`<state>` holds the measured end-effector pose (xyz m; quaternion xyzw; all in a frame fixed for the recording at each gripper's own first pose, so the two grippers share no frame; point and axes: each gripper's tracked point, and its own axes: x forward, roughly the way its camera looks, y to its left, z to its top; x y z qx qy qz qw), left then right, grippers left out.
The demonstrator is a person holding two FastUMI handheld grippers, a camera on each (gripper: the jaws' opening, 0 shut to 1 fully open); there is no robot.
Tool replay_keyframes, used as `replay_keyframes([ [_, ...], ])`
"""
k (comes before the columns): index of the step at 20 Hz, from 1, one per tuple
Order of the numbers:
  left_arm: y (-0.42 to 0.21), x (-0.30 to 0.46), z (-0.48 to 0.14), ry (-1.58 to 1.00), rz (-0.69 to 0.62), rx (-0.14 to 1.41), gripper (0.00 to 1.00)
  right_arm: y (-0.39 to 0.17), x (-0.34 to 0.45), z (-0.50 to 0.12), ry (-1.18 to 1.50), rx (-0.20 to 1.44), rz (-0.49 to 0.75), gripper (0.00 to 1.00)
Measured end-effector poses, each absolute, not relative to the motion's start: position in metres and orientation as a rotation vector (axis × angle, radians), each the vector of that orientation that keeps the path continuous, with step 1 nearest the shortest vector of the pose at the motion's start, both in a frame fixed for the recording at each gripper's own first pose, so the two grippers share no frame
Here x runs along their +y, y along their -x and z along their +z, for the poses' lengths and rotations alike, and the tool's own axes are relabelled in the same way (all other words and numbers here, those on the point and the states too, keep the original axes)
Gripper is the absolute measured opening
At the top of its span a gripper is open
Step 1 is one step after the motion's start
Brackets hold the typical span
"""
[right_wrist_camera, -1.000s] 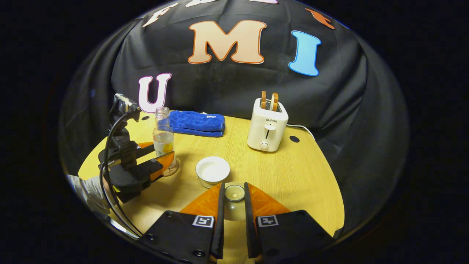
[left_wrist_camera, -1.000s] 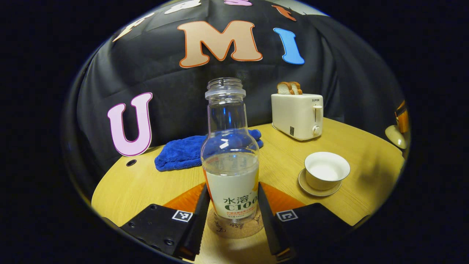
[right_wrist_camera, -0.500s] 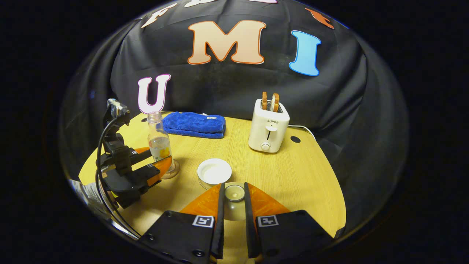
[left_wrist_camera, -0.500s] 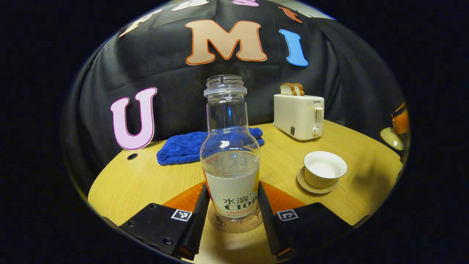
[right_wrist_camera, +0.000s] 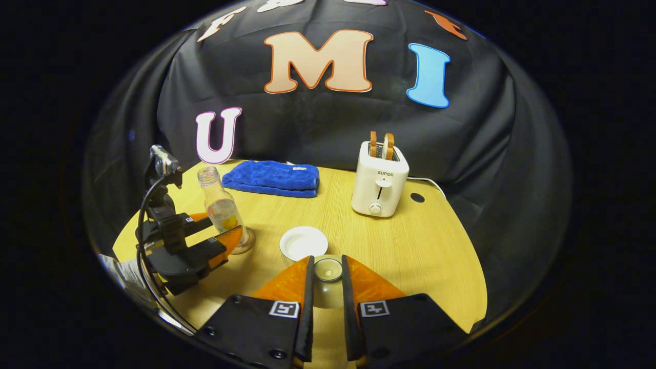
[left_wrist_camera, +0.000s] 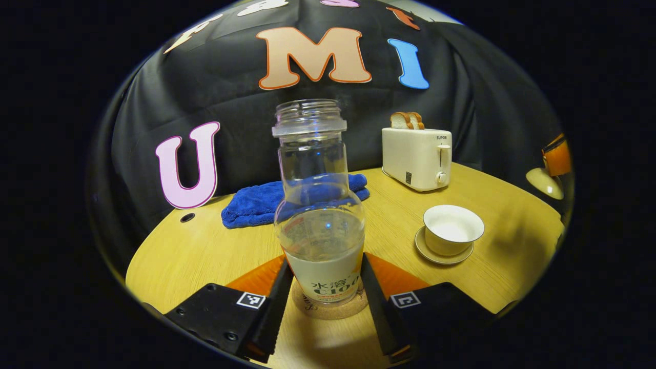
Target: Open the teacup lid with one hand, grasp the water bottle and pour water into the teacup with the other hand; after pouring, place the water bottle on the coaster and then close the teacup lid.
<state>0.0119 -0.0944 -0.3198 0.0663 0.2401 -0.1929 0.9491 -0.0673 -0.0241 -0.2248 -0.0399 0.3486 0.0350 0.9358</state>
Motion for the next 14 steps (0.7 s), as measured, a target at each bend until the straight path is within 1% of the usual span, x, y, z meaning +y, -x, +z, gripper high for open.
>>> replay_keyframes([
  [2,-0.010,-0.091,-0.323,-0.144,-0.385,0.498,0.74,0.066,-0.024,-0.226,0.080,0.713,0.075,0.29],
  [3,-0.008,-0.090,-0.324,-0.148,-0.387,0.505,0.75,0.066,-0.023,-0.225,0.078,0.712,0.078,0.27],
  [4,-0.006,-0.090,-0.325,-0.153,-0.388,0.506,0.76,0.065,-0.022,-0.225,0.078,0.711,0.081,0.29],
  [7,-0.001,-0.087,-0.328,-0.162,-0.389,0.511,0.76,0.066,-0.020,-0.226,0.079,0.715,0.095,0.29],
  [8,0.001,-0.087,-0.329,-0.160,-0.389,0.513,0.76,0.066,-0.019,-0.226,0.077,0.714,0.100,0.27],
  [9,0.003,-0.084,-0.329,-0.162,-0.383,0.516,0.78,0.065,-0.017,-0.225,0.076,0.710,0.105,0.29],
  [10,0.005,-0.082,-0.329,-0.162,-0.378,0.517,0.80,0.065,-0.016,-0.225,0.075,0.707,0.111,0.29],
  [11,0.008,-0.082,-0.326,-0.156,-0.380,0.518,0.91,0.063,-0.014,-0.224,0.074,0.704,0.117,0.29],
  [12,0.008,-0.082,-0.325,-0.153,-0.379,0.514,1.00,0.062,-0.012,-0.223,0.072,0.701,0.123,0.29],
  [13,0.009,-0.080,-0.322,-0.157,-0.375,0.510,0.97,0.060,-0.010,-0.223,0.068,0.696,0.128,0.29],
  [14,0.010,-0.077,-0.317,-0.161,-0.371,0.500,0.97,0.058,-0.008,-0.222,0.062,0.691,0.133,0.29],
])
